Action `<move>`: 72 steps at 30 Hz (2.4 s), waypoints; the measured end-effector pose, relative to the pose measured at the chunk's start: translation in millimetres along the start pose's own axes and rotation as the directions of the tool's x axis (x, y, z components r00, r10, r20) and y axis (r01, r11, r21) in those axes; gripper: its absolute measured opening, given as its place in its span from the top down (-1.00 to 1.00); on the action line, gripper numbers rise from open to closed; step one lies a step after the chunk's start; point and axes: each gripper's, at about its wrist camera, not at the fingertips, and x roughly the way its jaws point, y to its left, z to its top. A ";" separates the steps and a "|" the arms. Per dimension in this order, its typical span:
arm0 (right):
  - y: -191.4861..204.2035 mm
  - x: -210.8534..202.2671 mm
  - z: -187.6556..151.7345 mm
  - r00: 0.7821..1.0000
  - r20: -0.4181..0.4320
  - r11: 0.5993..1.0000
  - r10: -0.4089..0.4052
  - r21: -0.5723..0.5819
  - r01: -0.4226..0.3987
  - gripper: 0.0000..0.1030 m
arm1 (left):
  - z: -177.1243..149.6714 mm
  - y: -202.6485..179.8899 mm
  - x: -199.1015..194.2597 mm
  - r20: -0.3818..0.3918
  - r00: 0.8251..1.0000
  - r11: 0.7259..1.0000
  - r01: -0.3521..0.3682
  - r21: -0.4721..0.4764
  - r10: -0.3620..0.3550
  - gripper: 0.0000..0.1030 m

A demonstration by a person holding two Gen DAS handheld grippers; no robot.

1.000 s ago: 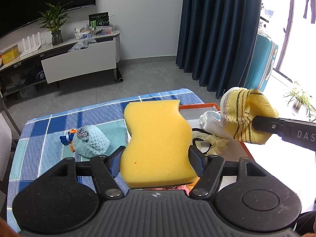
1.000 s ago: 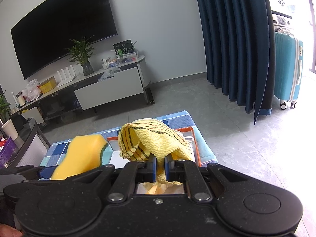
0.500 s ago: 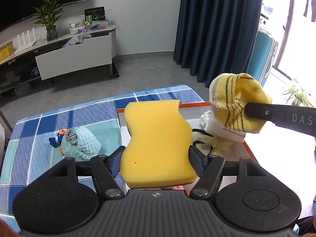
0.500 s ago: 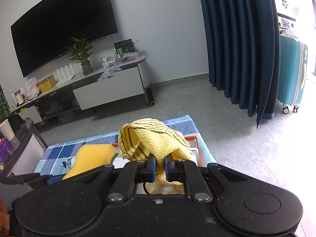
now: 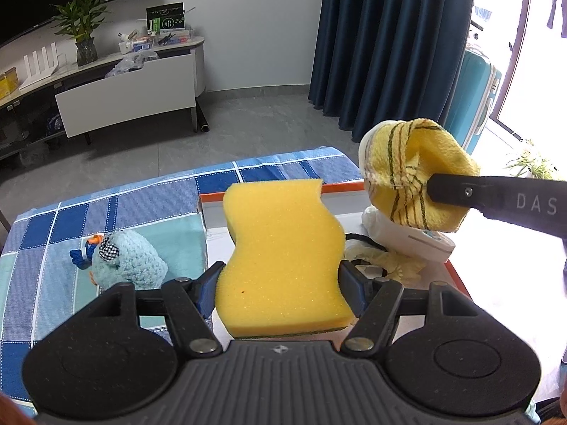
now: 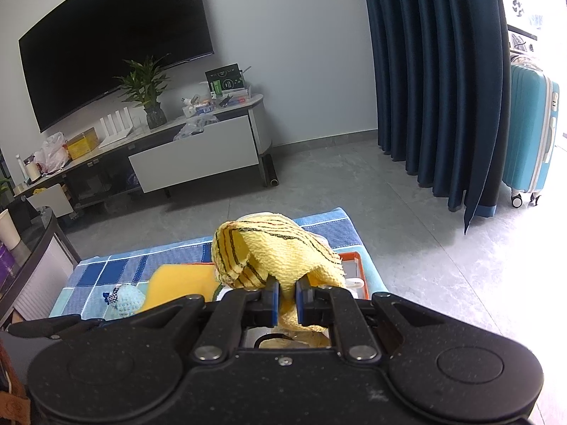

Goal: Organize soft objects
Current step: 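Carry yellow sponge in left gripper while right carries yellow towel over box, then open left gripper dropping sponge into box while right releases towel, then move right tool toward light-blue knitted ball while left tool approaches blue toy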

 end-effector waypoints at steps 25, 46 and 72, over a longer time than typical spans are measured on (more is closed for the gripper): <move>-6.6 -2.5 1.0 0.999 0.026 0.998 0.043 0.038 -0.044 -0.28 | 1.1 5.3 15.8 -0.037 0.998 0.998 0.055 -0.043 -0.057 -0.79; 23.3 -30.6 -1.0 0.994 0.037 0.995 0.104 -0.003 -0.104 -0.28 | -7.0 37.8 -46.9 0.009 0.998 0.992 -0.060 -0.108 0.062 -0.88; 112.4 -8.1 -23.7 0.975 -0.073 0.970 0.210 -0.110 -0.218 -0.28 | -33.8 121.4 -93.7 0.007 0.982 0.953 -0.182 -0.243 0.190 -0.89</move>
